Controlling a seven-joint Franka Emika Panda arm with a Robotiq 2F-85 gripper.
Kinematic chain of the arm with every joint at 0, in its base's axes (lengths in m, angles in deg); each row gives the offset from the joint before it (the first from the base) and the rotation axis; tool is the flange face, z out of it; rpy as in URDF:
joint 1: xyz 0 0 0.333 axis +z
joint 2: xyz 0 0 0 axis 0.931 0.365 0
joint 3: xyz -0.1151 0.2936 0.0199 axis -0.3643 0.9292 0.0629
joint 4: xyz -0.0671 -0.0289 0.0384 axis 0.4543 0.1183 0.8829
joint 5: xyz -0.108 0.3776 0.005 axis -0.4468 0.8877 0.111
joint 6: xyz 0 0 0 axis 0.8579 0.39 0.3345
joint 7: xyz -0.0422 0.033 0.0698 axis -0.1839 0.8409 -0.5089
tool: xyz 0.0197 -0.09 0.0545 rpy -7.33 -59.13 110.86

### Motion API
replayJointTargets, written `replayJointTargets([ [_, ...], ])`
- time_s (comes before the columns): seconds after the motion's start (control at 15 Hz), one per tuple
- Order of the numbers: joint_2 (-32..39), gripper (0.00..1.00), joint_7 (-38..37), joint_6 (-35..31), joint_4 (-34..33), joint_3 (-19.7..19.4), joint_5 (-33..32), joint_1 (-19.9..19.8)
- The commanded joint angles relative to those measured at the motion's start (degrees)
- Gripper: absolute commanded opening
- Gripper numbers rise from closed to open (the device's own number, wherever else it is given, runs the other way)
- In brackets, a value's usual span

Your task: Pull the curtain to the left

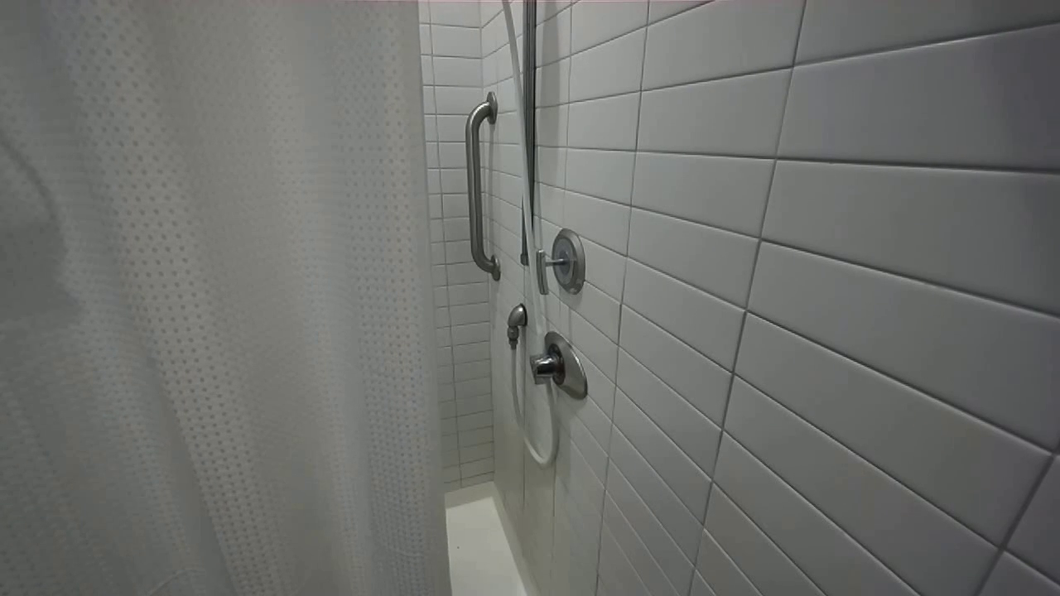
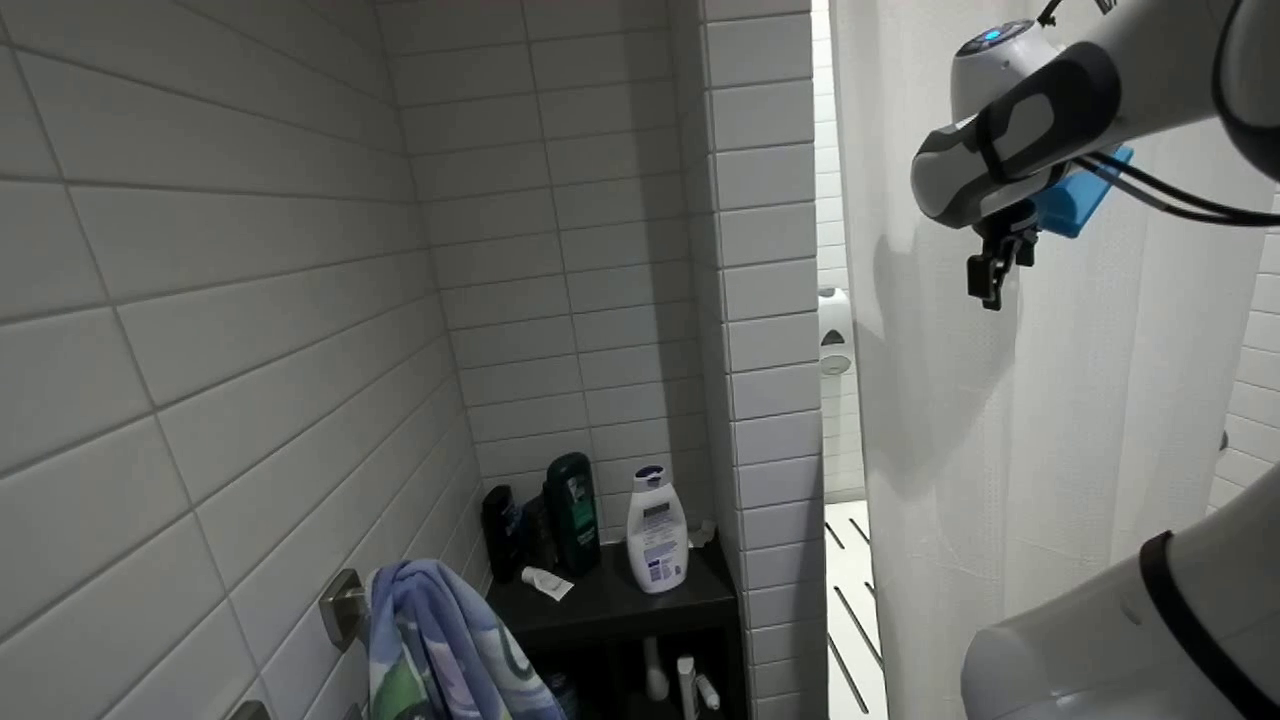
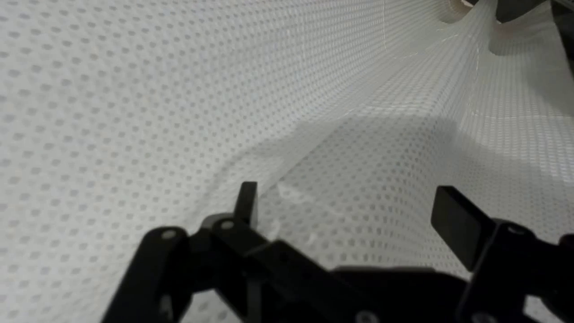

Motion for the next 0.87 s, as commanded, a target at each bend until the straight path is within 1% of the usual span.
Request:
replayJointTargets([
  [0.0, -2.22, 1.0, 0.18, -1.49, 2.77, 1.1, -2.27, -1.36],
  [0.07, -0.71, 1.0, 0.1, -0.47, 1.05, 0.55, -0.4, -0.72],
  [0.8, -1.36, 1.0, 0.11, -0.74, 2.09, 0.65, -1.15, -0.73],
])
